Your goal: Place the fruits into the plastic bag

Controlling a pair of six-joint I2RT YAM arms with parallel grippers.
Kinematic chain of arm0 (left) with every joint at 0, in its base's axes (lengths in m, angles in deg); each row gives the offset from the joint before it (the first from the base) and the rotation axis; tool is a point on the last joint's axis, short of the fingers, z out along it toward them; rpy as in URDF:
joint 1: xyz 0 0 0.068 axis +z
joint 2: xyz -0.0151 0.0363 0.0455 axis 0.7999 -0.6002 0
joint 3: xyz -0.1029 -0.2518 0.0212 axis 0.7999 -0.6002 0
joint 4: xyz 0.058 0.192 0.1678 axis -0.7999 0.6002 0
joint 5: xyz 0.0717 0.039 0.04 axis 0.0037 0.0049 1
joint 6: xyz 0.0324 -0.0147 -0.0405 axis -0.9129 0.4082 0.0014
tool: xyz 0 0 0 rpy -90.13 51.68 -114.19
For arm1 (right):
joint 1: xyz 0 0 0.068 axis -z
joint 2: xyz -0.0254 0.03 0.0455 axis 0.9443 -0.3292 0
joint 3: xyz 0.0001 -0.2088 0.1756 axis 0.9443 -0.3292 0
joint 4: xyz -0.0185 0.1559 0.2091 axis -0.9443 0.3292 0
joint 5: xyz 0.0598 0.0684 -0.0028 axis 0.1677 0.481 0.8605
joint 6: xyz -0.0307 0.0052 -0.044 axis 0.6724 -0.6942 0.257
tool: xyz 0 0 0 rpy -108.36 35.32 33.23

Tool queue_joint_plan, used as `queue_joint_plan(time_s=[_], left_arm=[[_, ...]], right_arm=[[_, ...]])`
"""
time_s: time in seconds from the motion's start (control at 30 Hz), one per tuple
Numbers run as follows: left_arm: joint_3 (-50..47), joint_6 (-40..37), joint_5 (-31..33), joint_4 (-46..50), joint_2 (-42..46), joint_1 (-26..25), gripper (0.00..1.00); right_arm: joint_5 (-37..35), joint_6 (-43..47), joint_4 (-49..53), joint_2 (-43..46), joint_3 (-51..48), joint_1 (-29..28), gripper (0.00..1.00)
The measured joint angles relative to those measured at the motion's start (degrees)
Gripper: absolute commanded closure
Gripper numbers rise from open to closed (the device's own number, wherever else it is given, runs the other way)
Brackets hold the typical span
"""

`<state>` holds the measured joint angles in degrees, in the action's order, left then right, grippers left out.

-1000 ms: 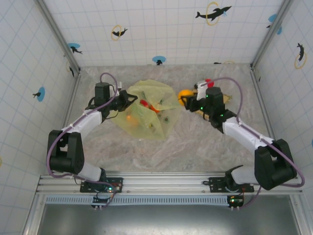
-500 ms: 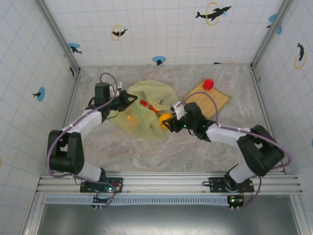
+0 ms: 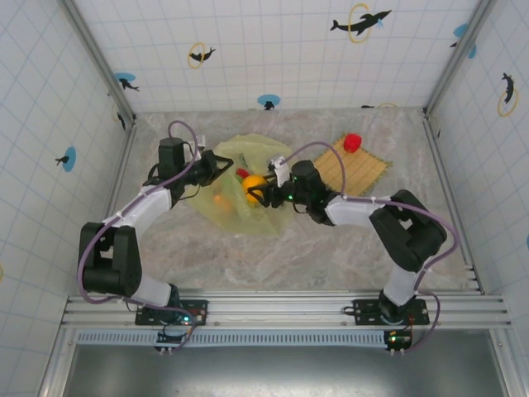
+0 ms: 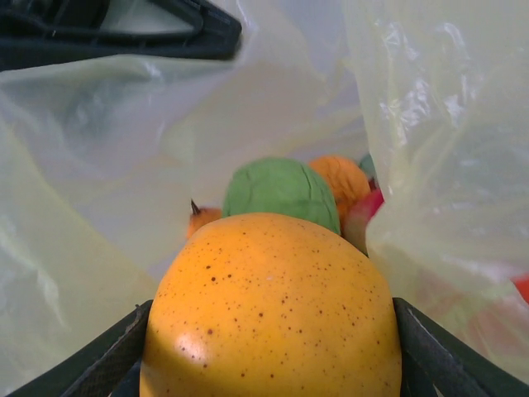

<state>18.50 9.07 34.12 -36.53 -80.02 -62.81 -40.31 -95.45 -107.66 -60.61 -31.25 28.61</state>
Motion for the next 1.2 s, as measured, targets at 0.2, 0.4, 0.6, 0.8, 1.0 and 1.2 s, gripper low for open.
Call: queue_joint_plan(time_s=[0.2, 0.4, 0.6, 0.8, 1.0, 1.2], left_arm=[[0.0, 0.17, -0.15, -0.24, 0.42, 0.0, 1.0], [0.0, 0.63, -0.42, -0.35, 0.42, -0.13, 1.0], [0.0, 0.98, -0.42, -0.42, 0.42, -0.13, 1.0], [0.0, 1.01, -0.42, -0.42, 0.42, -0.13, 1.0], [0.0, 1.01, -0.42, -0.42, 0.42, -0.13, 1.0], [0.0, 1.01, -0.42, -0.42, 0.42, -0.13, 1.0]], right_arm=[[-1.44, -4.61, -2.8, -6.29, 6.93, 0.0, 0.41], [-4.74, -11.08, -7.26, -12.39, 12.85, -0.28, 0.41], [-7.58, -14.08, -7.61, -16.9, 17.09, -1.73, 0.35], [-8.17, -13.66, -5.11, -18.58, 19.3, -2.49, 0.28], [-4.28, -11.34, -1.31, -19.65, 22.49, -2.29, 0.21], [2.73, -11.04, -1.31, -19.65, 22.49, -1.95, 0.17]])
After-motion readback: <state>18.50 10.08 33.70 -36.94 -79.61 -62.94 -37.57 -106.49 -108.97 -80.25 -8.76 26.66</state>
